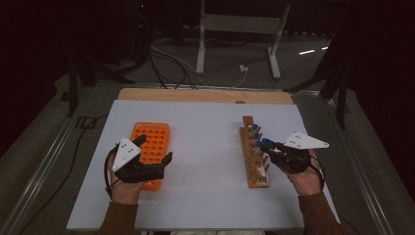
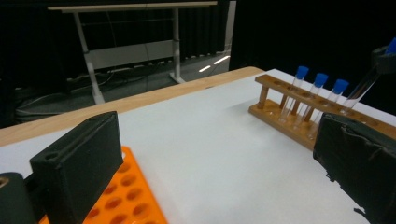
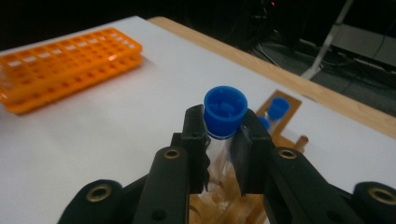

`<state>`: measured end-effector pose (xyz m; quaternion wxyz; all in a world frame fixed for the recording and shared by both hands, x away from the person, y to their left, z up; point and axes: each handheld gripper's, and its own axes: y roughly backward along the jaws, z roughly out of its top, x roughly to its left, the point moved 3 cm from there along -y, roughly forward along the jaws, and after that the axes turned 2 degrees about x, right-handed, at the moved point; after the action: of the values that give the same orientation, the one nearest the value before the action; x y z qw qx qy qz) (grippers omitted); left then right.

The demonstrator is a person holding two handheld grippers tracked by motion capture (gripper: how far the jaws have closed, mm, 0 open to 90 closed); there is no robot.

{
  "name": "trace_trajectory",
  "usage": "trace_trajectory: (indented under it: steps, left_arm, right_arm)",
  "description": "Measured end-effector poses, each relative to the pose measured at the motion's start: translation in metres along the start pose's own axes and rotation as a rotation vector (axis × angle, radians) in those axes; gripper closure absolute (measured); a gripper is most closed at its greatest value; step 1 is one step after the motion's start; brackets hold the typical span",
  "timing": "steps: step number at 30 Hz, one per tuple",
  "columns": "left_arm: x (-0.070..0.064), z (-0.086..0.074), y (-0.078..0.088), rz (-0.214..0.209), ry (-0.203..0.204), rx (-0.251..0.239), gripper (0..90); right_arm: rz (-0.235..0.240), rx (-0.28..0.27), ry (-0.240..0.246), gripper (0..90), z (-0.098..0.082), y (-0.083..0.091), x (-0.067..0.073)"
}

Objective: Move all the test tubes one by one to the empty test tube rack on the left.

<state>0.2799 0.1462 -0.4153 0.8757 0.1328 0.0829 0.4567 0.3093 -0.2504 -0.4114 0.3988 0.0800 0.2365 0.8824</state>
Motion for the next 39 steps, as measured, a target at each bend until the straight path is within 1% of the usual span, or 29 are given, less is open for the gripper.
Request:
trace_trajectory:
  steps: [5,10,13,18,21,26,30,33,36,38,39]
  left_arm:
    - [-0.010,0.006,-0.006,-0.015,-0.009,-0.012,2.4]
    - [-0.022,0.011,-0.014,-0.031,-0.033,-0.009,2.4]
    - [-0.030,0.012,-0.020,-0.032,-0.053,-0.004,3.6]
    - [-0.041,0.012,-0.030,-0.054,-0.068,0.010,4.5]
    - [-0.048,0.011,-0.036,-0.062,-0.073,0.017,4.7]
    - [-0.065,0.008,-0.048,-0.099,-0.098,0.038,5.0]
    - [-0.075,0.007,-0.057,-0.130,-0.110,0.050,6.0]
    - [-0.082,0.006,-0.063,-0.145,-0.121,0.061,6.6]
    - [-0.089,0.005,-0.069,-0.153,-0.119,0.063,8.7]
    - [-0.094,0.005,-0.072,-0.157,-0.125,0.063,12.9]
    - [-0.097,0.005,-0.074,-0.159,-0.128,0.067,13.6]
  right_arm:
    - [0.019,-0.015,0.017,76.9,0.010,0.003,0.005]
    - [0.042,-0.008,0.031,76.8,0.014,-0.003,0.013]
    - [0.060,-0.005,0.029,76.8,0.016,-0.007,0.018]
    - [0.092,0.004,0.035,76.8,0.020,-0.014,0.027]
    - [0.118,0.002,0.022,76.9,0.023,-0.017,0.032]
    - [0.155,0.007,0.018,76.8,0.027,-0.023,0.041]
    - [0.183,0.006,0.021,76.8,0.031,-0.026,0.050]
    - [0.204,0.004,0.030,76.7,0.034,-0.029,0.057]
    - [0.223,0.004,0.033,76.7,0.036,-0.031,0.063]
    - [0.241,0.003,0.030,76.7,0.038,-0.033,0.067]
    - [0.250,0.001,0.027,76.7,0.038,-0.033,0.069]
